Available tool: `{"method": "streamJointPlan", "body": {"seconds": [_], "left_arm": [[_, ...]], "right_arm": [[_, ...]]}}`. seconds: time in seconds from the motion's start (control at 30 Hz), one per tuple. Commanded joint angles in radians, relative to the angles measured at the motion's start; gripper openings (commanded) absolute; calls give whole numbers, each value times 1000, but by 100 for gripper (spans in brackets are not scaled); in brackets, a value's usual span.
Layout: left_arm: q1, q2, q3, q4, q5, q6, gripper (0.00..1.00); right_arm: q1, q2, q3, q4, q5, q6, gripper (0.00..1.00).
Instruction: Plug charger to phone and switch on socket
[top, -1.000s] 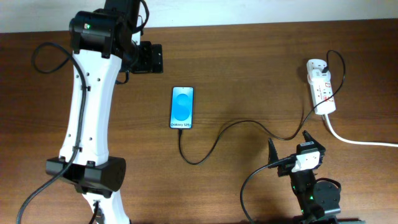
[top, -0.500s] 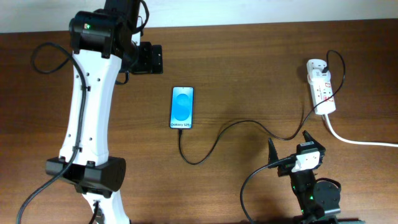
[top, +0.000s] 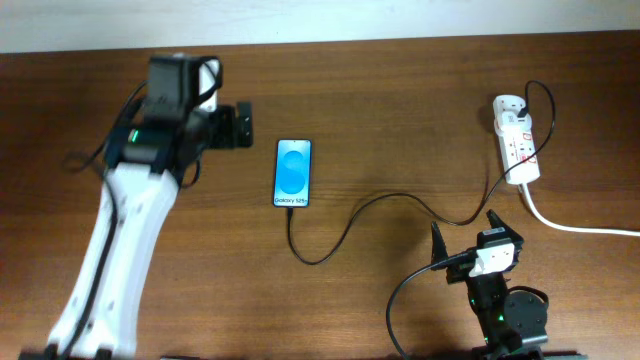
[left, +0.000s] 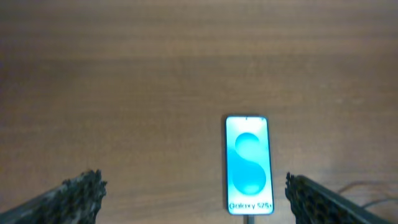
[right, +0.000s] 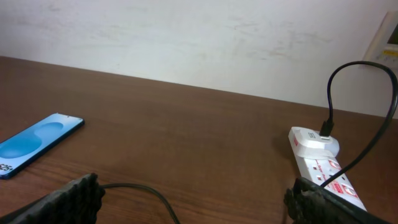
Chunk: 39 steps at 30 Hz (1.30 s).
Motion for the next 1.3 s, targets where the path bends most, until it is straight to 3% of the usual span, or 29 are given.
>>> {"method": "streamJointPlan", "body": {"seconds": [0.0, 0.27, 0.43, 0.57, 0.77, 1.07, 1.27], "left_arm": [[11, -148, -188, 119, 76, 96, 100], [11, -612, -731, 535, 76, 158, 99], [22, -888, -935, 602, 49, 166, 99], [62, -951, -1021, 656, 53, 165, 99], [108, -1040, -1268, 941, 98, 166, 99], [151, -1244, -1477, 1013, 98, 181, 99], [153, -1338, -1484, 905, 93, 207, 99]], "right_arm": [[6, -10, -8, -2, -10, -7, 98], [6, -10, -8, -2, -10, -7, 98], [6, -10, -8, -2, -10, -7, 98], [6, -10, -8, -2, -10, -7, 98], [6, -10, -8, -2, -10, -7, 98], [6, -10, -8, -2, -10, -7, 98], [6, -10, -8, -2, -10, -7, 98]]}}
